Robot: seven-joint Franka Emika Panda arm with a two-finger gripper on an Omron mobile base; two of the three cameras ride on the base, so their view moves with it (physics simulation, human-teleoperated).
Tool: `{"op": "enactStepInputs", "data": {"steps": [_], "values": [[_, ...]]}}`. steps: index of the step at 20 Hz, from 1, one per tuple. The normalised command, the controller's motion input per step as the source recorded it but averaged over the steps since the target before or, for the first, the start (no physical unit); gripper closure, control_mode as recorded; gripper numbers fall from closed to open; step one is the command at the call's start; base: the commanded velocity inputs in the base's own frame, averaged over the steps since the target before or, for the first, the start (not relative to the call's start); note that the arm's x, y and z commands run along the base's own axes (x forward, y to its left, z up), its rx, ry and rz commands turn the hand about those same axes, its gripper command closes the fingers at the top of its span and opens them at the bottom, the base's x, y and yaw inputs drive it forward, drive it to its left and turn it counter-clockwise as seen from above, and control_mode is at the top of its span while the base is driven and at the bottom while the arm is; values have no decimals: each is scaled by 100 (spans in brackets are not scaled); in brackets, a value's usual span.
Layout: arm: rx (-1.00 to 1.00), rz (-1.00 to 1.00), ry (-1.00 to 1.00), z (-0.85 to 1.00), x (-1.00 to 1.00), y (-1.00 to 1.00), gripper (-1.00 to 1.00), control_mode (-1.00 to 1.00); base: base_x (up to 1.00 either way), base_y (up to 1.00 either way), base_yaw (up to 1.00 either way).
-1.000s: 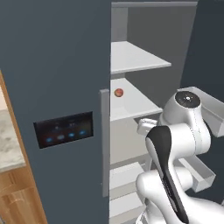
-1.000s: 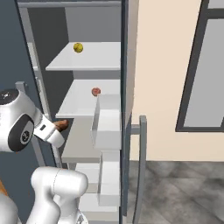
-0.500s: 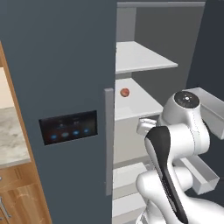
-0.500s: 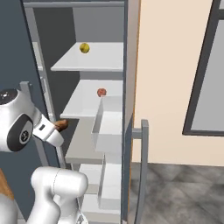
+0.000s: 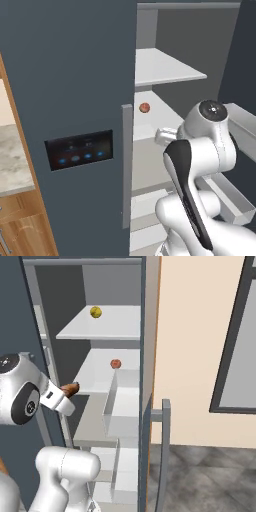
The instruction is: Place the potato in the correct fridge rack based on whether it is a fruit or vegetable. Finally, close the fridge door.
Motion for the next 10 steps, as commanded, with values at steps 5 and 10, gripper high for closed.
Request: {"op": "enactStepInputs", "data": {"steps": [5, 10], "values": [[0, 0, -23, 72, 34, -14, 100, -100, 0, 0, 0], [-1, 0, -14, 84, 30, -34, 100, -100, 0, 0, 0]]}}
